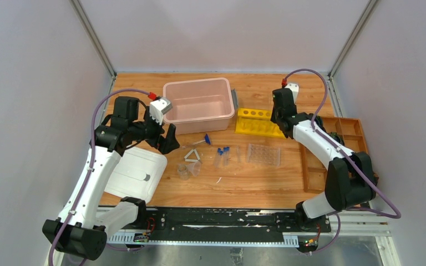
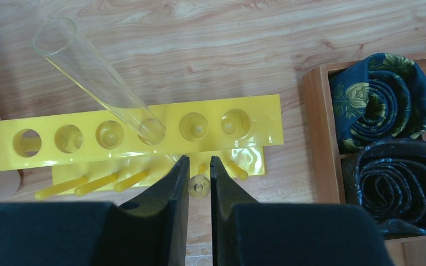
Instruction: Organize the chemistry lab equipment
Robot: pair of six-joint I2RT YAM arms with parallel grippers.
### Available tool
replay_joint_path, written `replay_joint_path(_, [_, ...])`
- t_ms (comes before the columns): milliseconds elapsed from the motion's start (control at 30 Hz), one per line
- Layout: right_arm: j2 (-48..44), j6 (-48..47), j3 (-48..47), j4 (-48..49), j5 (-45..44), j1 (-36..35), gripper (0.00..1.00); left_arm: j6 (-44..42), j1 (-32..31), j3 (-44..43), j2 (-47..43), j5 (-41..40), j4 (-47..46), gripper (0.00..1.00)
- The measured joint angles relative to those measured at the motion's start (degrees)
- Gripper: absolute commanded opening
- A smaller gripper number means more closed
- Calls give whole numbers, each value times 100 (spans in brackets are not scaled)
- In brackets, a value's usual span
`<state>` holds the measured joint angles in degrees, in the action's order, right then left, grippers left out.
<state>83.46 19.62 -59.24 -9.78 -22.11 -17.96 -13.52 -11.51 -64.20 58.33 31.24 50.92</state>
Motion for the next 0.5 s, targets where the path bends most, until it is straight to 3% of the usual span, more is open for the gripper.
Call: replay_joint_path(500, [195,33,168,205,72,0,0,-15,0,0,-15,-39,0,100])
